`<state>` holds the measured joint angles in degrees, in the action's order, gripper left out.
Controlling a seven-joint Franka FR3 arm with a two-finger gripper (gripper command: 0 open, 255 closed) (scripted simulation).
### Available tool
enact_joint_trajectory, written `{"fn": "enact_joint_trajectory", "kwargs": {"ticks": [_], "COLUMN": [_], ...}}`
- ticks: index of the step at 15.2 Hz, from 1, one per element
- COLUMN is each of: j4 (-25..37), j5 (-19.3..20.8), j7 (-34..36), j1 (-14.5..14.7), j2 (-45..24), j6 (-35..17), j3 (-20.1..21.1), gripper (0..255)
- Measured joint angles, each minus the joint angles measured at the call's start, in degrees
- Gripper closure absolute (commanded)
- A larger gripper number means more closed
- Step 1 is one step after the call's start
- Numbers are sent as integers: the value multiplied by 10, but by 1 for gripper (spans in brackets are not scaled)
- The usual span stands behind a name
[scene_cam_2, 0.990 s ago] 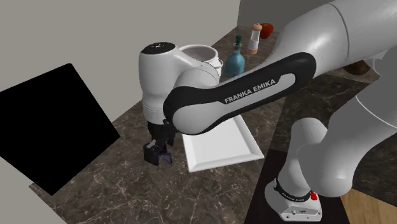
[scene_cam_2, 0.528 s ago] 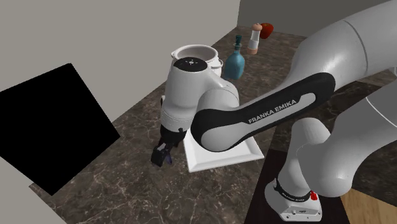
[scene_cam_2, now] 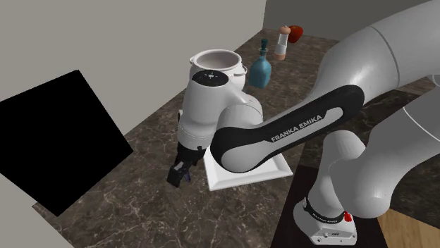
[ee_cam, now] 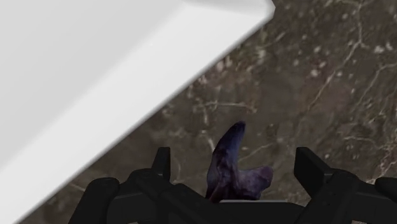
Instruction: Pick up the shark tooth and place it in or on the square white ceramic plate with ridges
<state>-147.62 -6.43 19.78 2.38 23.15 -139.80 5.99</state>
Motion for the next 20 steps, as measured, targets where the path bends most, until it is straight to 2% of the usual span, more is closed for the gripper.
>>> {"fn": "enact_joint_trajectory", "kwargs": {"ticks": [1, 11, 20], "j4": [0, 0, 42], "j5": [0, 0, 4], "j7": [0, 0, 3], "j1": [0, 0, -2], "j2": [0, 0, 27], "j6": [0, 0, 69], "j3": [0, 0, -3], "gripper": [255, 255, 255]}}
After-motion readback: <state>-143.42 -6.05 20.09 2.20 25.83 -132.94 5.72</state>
